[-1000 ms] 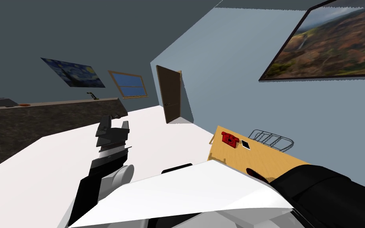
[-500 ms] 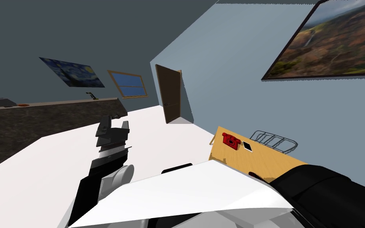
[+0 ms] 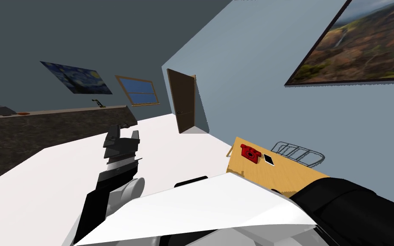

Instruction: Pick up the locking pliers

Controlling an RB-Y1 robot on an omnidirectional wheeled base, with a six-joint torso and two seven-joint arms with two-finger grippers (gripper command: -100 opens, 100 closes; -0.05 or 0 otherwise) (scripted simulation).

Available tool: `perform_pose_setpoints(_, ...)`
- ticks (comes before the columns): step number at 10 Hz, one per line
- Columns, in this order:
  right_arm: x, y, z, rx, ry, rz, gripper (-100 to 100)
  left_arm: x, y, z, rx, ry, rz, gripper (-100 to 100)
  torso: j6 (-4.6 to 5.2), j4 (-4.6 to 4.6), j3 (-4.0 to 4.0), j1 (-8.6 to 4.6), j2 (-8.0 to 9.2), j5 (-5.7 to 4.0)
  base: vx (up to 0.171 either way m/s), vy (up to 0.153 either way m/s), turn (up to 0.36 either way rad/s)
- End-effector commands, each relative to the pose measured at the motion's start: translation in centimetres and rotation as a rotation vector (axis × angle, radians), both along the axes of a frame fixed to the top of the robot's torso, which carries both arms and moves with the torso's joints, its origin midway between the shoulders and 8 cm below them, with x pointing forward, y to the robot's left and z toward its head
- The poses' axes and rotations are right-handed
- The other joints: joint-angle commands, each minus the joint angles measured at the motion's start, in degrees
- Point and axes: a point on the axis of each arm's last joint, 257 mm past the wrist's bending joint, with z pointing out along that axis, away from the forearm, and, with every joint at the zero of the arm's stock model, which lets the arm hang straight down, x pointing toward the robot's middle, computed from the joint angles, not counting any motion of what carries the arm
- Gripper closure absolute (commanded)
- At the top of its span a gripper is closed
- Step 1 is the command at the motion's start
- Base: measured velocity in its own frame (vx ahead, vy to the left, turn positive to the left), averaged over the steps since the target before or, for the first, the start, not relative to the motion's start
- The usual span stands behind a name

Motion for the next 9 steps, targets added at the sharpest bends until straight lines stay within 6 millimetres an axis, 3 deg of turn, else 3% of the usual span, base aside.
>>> perform_pose_setpoints(1,-0.4,0.4,-0.2,0.002,0.003,-0.04,-100,0.0,0.0,0.0,0.0,0.0,0.0,0,0.0,0.0,0.0,0.0,0.0,0.0,-0.1,-0.01,0.28)
perform_pose_setpoints(9,-2.1,1.9,-1.1,0.003,0.008,-0.215,-100,0.0,0.0,0.0,0.0,0.0,0.0,0,0.05,0.15,0.37,-0.12,0.63,-0.02,-0.143,-0.005,0.257)
